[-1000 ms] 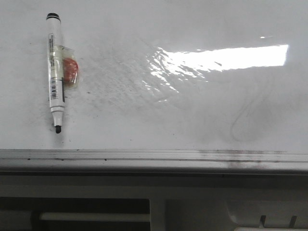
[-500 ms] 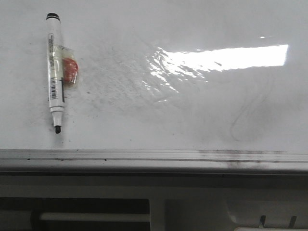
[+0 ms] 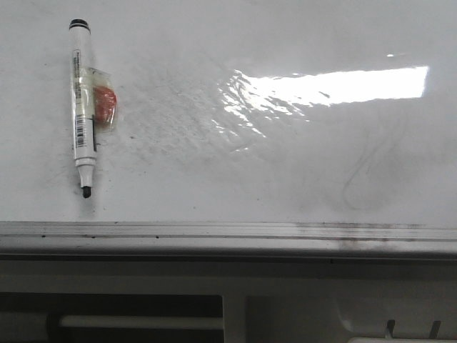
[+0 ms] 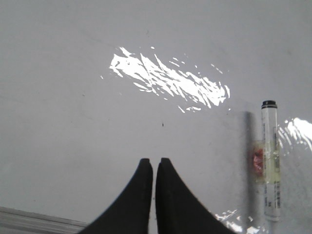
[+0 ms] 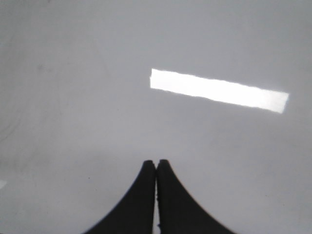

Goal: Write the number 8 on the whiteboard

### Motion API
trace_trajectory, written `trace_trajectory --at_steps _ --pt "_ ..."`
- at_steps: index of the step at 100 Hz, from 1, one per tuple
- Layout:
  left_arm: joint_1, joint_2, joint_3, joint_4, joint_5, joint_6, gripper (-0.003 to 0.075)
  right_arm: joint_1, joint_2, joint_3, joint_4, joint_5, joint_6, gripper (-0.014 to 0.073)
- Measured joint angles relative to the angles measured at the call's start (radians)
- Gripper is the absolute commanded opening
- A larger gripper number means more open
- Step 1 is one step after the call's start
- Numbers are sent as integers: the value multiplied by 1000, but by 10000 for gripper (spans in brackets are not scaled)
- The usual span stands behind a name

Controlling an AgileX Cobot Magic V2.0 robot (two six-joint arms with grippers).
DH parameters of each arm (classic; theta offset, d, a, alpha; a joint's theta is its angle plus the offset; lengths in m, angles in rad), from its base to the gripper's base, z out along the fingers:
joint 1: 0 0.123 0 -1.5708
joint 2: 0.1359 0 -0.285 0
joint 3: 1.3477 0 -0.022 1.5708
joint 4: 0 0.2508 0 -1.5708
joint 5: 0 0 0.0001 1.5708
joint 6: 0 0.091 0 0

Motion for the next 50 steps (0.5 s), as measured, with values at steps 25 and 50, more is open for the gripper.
trace_trajectory --at_steps 25,50 --pt "0 0 0 -144 -4 0 -20 0 0 0 122 -2 4 -42" --pt "0 0 0 -155 -4 0 -20 0 0 0 132 -2 4 -42"
